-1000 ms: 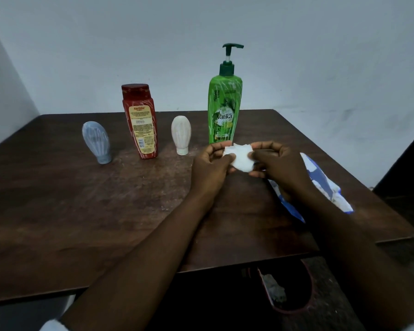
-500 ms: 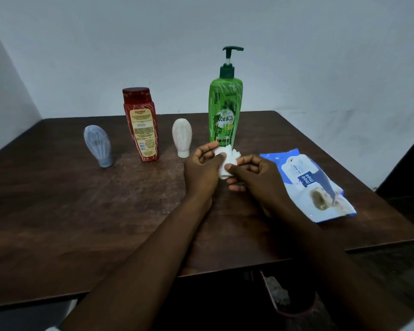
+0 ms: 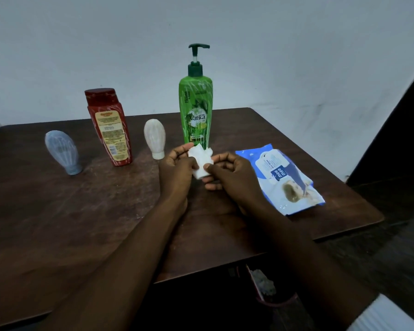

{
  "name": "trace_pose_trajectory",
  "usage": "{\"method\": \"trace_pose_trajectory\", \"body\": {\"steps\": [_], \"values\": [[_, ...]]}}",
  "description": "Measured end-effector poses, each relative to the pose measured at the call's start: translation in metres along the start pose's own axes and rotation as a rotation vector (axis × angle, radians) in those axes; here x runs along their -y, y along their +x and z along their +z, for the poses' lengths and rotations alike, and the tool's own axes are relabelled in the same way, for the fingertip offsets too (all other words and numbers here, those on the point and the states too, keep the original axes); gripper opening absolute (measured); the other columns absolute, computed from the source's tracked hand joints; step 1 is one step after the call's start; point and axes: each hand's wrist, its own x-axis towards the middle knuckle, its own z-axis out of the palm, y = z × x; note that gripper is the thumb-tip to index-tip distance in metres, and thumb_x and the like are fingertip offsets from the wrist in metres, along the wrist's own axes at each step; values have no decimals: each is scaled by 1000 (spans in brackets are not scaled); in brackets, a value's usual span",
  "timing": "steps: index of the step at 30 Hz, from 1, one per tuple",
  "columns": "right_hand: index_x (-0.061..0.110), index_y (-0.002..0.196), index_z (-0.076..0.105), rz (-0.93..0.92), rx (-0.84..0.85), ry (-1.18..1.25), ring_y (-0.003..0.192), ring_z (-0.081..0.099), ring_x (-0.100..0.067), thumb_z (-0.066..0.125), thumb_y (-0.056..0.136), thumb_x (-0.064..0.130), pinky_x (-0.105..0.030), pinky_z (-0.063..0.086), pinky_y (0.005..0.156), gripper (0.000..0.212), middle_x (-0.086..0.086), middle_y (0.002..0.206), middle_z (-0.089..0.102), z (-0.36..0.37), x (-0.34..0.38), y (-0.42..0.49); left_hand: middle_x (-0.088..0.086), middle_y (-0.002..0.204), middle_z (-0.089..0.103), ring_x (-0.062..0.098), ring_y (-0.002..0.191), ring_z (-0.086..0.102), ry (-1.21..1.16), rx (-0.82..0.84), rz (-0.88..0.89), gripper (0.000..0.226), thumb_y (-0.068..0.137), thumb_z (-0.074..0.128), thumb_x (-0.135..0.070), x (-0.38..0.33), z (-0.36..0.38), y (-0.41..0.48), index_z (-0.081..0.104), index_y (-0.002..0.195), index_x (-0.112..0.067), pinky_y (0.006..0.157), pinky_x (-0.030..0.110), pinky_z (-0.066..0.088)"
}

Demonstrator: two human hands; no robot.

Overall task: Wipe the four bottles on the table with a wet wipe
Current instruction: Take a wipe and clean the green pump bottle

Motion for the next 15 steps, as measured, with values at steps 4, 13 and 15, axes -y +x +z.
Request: {"method": "trace_pose_trajectory", "body": {"steps": [4,13,15], "values": [[11,104,63,-5,-39,2,74,75,-23,74,87,5,-33,61,62,21,-17,98,72,-2,-2,2,8,97,76,31,103,71,-7,15,3,40,77,55,14,0,0,-1,72,100,-14,92,52,57],[17,120,65,-14,-40,-38,88,76,-23,79,84,16,-37,62,65,38,-9,110,72,-3,-5,5,11,102,75,34,103,71,-32,16,-2,31,86,55,8,2,1,1,72,98,-15,92,55,56],[16,118,67,-14,-36,-69,89,76,-21,80,85,20,-36,62,66,36,-9,109,73,-4,-6,6,9,99,75,34,103,71,-35,27,5,30,87,56,9,1,2,-1,72,100,-14,91,55,56]]}}
